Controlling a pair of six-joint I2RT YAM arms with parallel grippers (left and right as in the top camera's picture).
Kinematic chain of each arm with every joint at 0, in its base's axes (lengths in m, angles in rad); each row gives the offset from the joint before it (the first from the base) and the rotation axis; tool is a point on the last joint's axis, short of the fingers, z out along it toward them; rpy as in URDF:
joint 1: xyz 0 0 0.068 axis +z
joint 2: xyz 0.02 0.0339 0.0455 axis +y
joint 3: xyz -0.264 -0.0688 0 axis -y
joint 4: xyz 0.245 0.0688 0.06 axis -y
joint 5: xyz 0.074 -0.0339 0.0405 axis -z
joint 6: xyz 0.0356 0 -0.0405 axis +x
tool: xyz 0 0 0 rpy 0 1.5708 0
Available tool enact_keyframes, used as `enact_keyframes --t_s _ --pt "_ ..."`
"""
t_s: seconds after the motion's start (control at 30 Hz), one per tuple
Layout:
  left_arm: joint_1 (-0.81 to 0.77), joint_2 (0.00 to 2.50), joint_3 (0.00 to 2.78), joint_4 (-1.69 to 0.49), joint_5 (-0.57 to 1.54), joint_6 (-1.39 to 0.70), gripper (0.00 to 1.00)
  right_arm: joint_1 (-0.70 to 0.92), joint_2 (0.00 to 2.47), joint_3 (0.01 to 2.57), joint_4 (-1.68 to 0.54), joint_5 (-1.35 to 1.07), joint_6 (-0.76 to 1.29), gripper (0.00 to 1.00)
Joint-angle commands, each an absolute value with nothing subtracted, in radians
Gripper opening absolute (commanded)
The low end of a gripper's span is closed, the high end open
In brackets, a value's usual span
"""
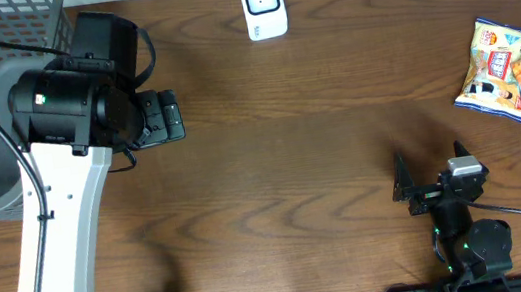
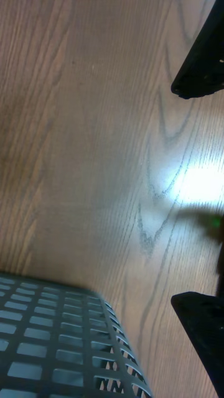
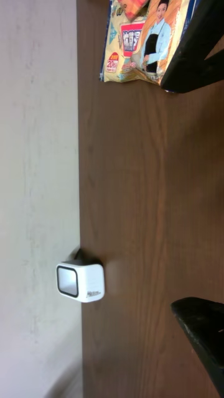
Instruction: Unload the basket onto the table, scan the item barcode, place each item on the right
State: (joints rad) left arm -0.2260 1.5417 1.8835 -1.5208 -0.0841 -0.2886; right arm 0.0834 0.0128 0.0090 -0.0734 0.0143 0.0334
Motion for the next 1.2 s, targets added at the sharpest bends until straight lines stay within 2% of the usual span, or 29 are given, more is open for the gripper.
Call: enact_keyframes --t_s 0.0,1.17 --pt "-0.226 1.542 1.88 -1.525 -0.089 -0.294 0.98 0.08 0.006 0.006 -0.075 0.016 0.044 0.99" --pt "-0.226 1.543 1.826 -1.539 -0.089 -0.294 0.98 0.08 0.006 0.006 -0.075 0.016 0.044 0.99"
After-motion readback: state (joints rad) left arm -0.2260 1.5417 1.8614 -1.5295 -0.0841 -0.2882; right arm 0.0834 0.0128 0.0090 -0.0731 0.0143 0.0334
